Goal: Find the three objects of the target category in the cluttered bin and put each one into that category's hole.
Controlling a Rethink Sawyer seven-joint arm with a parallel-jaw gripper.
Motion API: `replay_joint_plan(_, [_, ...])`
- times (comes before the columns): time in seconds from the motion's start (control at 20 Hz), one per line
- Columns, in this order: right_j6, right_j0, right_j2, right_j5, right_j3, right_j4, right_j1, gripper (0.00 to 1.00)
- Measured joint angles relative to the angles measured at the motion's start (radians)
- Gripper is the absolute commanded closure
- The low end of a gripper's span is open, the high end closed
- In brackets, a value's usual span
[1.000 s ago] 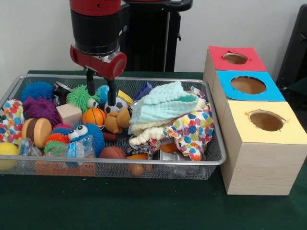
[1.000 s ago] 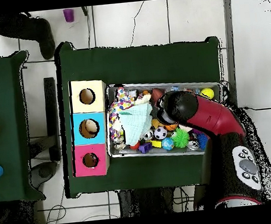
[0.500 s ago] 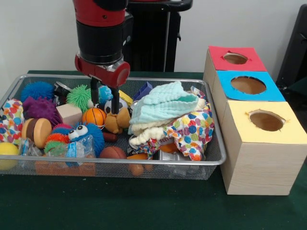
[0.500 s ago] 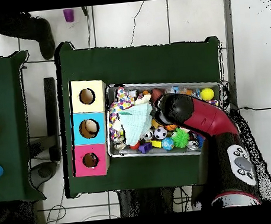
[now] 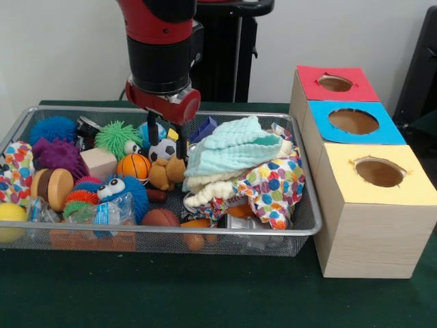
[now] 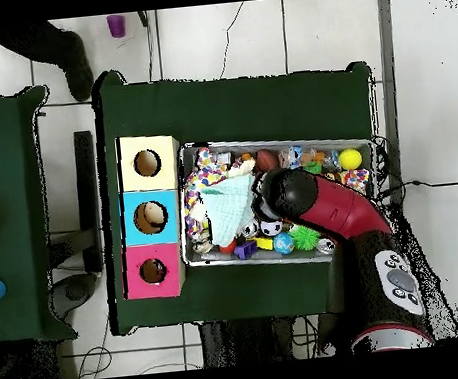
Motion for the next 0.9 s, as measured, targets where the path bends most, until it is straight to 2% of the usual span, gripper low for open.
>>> replay_joint_plan(0.9, [0.000, -0.003, 0.033, -0.174, 0.034, 0.000, 0.077, 0.00])
